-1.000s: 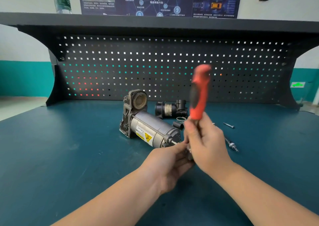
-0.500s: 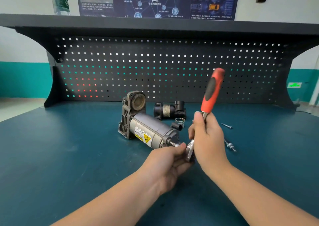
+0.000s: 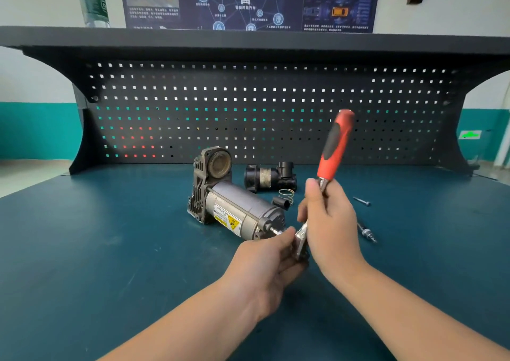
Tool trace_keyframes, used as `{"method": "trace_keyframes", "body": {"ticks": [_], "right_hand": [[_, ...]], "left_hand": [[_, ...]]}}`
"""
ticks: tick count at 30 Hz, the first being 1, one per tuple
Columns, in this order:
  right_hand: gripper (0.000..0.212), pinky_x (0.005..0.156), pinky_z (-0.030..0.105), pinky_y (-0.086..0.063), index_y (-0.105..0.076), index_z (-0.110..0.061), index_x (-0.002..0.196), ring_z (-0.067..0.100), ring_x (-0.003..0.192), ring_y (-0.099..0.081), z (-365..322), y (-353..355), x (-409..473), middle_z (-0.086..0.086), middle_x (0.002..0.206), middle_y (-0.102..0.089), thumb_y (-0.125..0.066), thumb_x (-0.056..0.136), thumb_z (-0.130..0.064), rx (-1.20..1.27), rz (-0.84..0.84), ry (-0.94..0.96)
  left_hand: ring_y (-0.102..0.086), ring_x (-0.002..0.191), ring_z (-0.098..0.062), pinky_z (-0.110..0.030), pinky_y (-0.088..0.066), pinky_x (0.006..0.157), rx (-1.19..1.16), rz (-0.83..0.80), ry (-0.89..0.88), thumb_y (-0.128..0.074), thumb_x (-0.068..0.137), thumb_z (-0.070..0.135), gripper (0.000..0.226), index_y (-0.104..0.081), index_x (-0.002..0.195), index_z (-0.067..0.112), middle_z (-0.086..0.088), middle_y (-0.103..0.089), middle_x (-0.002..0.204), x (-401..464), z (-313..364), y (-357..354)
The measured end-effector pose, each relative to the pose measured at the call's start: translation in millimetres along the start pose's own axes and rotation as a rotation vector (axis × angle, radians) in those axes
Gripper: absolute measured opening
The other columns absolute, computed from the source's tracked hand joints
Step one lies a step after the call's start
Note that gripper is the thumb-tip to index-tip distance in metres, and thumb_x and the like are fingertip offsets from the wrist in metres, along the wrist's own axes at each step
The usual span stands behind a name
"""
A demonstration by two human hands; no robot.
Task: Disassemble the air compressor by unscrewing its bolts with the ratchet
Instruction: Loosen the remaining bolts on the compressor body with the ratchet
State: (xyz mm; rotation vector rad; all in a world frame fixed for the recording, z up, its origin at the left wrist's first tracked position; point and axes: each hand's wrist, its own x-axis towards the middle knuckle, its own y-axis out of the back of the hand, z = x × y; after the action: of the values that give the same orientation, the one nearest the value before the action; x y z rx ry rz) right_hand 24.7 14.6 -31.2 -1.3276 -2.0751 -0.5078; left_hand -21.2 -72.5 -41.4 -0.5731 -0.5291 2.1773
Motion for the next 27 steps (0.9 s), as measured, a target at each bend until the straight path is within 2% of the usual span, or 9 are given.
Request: {"method": "trace_keyframes", "body": {"ticks": [3, 6, 9, 12, 17, 21, 23, 25, 27], "right_hand": [[0.021, 0.051, 0.027, -0.039, -0.04, -0.024, 0.076, 0.013, 0.051, -0.047, -8, 2, -7, -0.01, 0.054, -0.046, -0.045, 0.094, -0.034, -0.179, -0.13, 0.392], [0.021, 0.045, 0.029, -0.036, -0.049, -0.015, 0.086, 0.019, 0.049, -0.043, -11, 3, -11, -0.003, 0.058, -0.047, -0.043, 0.097, -0.032, -0.342, -0.241, 0.778], [0.041, 0.038, 0.032, -0.037, -0.058, -0.003, 0.08, 0.026, 0.046, -0.043, -9, 1, -15, 0.006, 0.062, -0.051, -0.037, 0.099, -0.032, -0.394, -0.248, 0.864], [0.043, 0.039, 0.034, -0.04, -0.058, -0.002, 0.075, 0.023, 0.048, -0.045, -9, 1, -14, 0.001, 0.06, -0.05, -0.04, 0.098, -0.034, -0.391, -0.129, 0.726], [0.028, 0.055, 0.043, -0.044, -0.041, -0.023, 0.075, 0.021, 0.053, -0.049, -4, 1, -4, -0.006, 0.055, -0.049, -0.038, 0.096, -0.041, -0.241, -0.038, 0.176], [0.033, 0.046, 0.026, -0.038, -0.047, -0.016, 0.072, 0.007, 0.04, -0.048, 12, 3, 12, -0.003, 0.044, -0.055, -0.04, 0.099, -0.032, -0.092, 0.076, -0.329], [0.03, 0.047, 0.025, -0.032, -0.048, -0.015, 0.073, 0.013, 0.041, -0.047, 20, 5, 17, -0.005, 0.039, -0.056, -0.041, 0.099, -0.028, 0.013, 0.074, -0.562], [0.027, 0.048, 0.025, -0.031, -0.05, -0.015, 0.076, 0.014, 0.041, -0.045, 21, 6, 18, -0.005, 0.04, -0.058, -0.041, 0.099, -0.027, 0.074, 0.063, -0.636], [0.028, 0.045, 0.024, -0.035, -0.052, -0.013, 0.079, 0.008, 0.037, -0.045, 15, 5, 16, -0.006, 0.044, -0.06, -0.041, 0.1, -0.028, 0.041, 0.044, -0.498]], "left_hand": [[-0.068, 0.06, -0.018, -0.025, -0.056, 0.051, 0.022, -0.028, 0.003, -0.06, 0.088, 0.009, 0.013, -0.07, 0.088, 0.0, -0.012, -0.071, 0.076, -2, 1, 0], [-0.067, 0.066, -0.013, -0.024, -0.055, 0.059, 0.015, -0.078, 0.036, -0.051, 0.093, 0.011, 0.017, -0.066, 0.085, 0.011, -0.005, -0.07, 0.075, -3, 3, 2], [-0.067, 0.071, -0.012, -0.025, -0.051, 0.07, -0.052, -0.111, 0.058, -0.045, 0.096, 0.018, 0.018, -0.062, 0.089, 0.015, -0.003, -0.069, 0.075, -4, 5, 2], [-0.064, 0.074, -0.018, -0.031, -0.054, 0.077, -0.005, -0.094, 0.073, -0.045, 0.093, 0.005, 0.018, -0.063, 0.09, 0.007, -0.011, -0.065, 0.083, 1, 6, 3], [-0.065, 0.059, -0.021, -0.027, -0.055, 0.045, -0.01, -0.017, 0.098, -0.056, 0.09, 0.005, 0.019, -0.063, 0.104, -0.005, -0.016, -0.067, 0.076, 1, 8, 0], [-0.066, 0.071, -0.025, -0.032, -0.058, 0.051, -0.014, 0.011, 0.102, -0.059, 0.089, 0.007, 0.018, -0.062, 0.103, -0.004, -0.018, -0.07, 0.083, 2, 8, -1], [-0.065, 0.072, -0.024, -0.03, -0.058, 0.052, 0.002, 0.016, 0.101, -0.059, 0.089, 0.008, 0.013, -0.063, 0.097, -0.002, -0.016, -0.069, 0.081, 3, 8, -1], [-0.064, 0.071, -0.024, -0.029, -0.058, 0.053, 0.02, 0.019, 0.099, -0.058, 0.09, 0.009, 0.01, -0.063, 0.091, 0.0, -0.014, -0.069, 0.078, 4, 7, 0], [-0.065, 0.07, -0.024, -0.029, -0.058, 0.053, 0.037, 0.015, 0.084, -0.058, 0.091, 0.01, 0.011, -0.063, 0.089, 0.0, -0.014, -0.07, 0.076, 4, 6, 1]]}}
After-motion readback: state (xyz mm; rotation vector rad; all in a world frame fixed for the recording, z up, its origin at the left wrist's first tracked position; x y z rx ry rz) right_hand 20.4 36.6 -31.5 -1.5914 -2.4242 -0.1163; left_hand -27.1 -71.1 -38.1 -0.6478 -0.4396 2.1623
